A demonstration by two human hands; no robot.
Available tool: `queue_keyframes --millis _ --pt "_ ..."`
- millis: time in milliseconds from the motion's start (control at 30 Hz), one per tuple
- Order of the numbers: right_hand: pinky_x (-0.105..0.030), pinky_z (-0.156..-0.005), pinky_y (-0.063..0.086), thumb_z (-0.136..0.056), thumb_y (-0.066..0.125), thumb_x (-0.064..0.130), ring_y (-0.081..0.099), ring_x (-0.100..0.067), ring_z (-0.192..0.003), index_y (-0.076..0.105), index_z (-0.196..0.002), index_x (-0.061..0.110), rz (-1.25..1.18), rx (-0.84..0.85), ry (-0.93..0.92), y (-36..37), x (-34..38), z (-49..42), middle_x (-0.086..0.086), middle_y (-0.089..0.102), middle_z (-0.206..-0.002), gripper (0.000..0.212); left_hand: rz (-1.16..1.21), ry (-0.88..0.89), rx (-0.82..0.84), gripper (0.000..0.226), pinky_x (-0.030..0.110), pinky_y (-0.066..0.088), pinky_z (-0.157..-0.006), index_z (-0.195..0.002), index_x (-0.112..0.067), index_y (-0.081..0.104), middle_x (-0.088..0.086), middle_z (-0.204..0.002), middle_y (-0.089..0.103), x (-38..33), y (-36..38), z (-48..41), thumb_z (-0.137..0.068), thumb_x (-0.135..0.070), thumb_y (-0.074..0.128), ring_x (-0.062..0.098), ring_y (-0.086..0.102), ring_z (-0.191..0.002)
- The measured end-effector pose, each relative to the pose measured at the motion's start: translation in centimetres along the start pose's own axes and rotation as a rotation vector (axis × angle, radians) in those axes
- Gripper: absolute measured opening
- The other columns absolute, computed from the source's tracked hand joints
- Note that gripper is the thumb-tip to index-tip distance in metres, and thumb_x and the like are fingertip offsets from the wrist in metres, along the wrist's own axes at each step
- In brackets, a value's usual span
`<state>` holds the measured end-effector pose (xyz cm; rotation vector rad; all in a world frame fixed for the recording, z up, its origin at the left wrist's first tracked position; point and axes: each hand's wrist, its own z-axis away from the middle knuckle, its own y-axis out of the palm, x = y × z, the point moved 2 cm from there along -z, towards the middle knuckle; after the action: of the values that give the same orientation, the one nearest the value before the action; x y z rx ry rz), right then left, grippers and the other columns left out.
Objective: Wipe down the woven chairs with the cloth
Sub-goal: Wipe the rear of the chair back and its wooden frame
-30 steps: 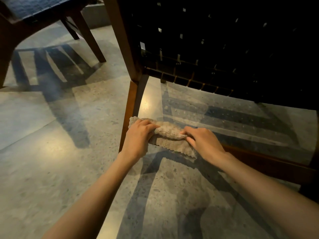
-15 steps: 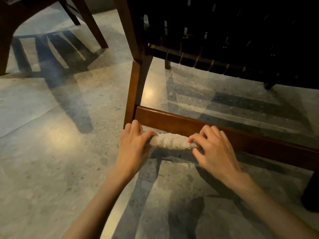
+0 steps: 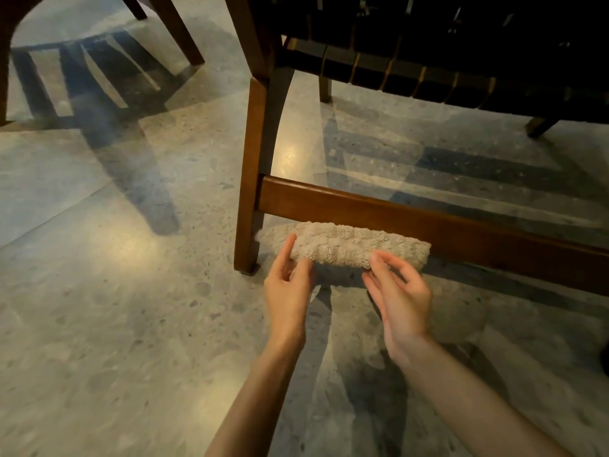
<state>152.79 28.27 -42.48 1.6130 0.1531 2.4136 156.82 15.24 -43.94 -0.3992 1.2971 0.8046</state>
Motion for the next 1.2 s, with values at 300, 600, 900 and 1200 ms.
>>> queue_keyframes --millis 300,600,900,1200 --pt "-0.03 -0.077 0.059 -0.078 0.071 -0.001 0.065 -0.024 -0.099 0.061 -0.113 0.005 -0.431 -0.065 0.493 2.3 0.3 -1.2 -0.014 0.065 -0.111 0.037 0.616 -0.415 -0.173 0.033 0.029 0.051 -0.089 -0.12 -0.015 0.054 0.012 -0.125 0.06 0.3 0.6 -2.5 -0.089 -0.005 0.06 0.02 0.059 -0.113" --pt "-0.036 -0.071 0.056 -0.091 0.059 0.006 0.063 -0.028 -0.094 0.058 -0.092 0.002 -0.492 -0.115 0.653 3.1 0.2 -2.8 -0.017 0.063 -0.1 0.004 0.686 -0.637 -0.137 0.036 0.026 0.058 -0.062 -0.118 -0.004 0.059 0.017 -0.117 0.064 -0.2 0.2 -5.3 -0.083 0.0 0.065 0.021 0.066 -0.095" --pt "-0.04 -0.104 0.041 -0.096 0.046 0.002 0.043 -0.032 -0.131 0.039 -0.139 0.001 -0.493 -0.02 0.615 2.7 -0.3 -3.0 -0.022 0.045 -0.139 0.043 0.719 -0.612 -0.107 0.048 0.042 0.052 -0.091 -0.137 -0.006 0.041 0.022 -0.129 0.055 0.3 0.1 -6.3 -0.092 -0.002 0.055 0.032 0.058 -0.115" --pt "-0.044 -0.107 0.037 -0.094 0.045 -0.002 0.043 -0.037 -0.131 0.036 -0.137 -0.005 -0.623 0.134 0.639 3.4 1.2 -4.1 -0.027 0.046 -0.137 0.044 0.997 -0.614 0.263 0.023 0.055 0.038 -0.094 -0.105 0.009 0.048 0.035 -0.095 0.064 -2.7 0.8 -6.3 -0.099 -0.01 0.035 0.042 0.05 -0.113"
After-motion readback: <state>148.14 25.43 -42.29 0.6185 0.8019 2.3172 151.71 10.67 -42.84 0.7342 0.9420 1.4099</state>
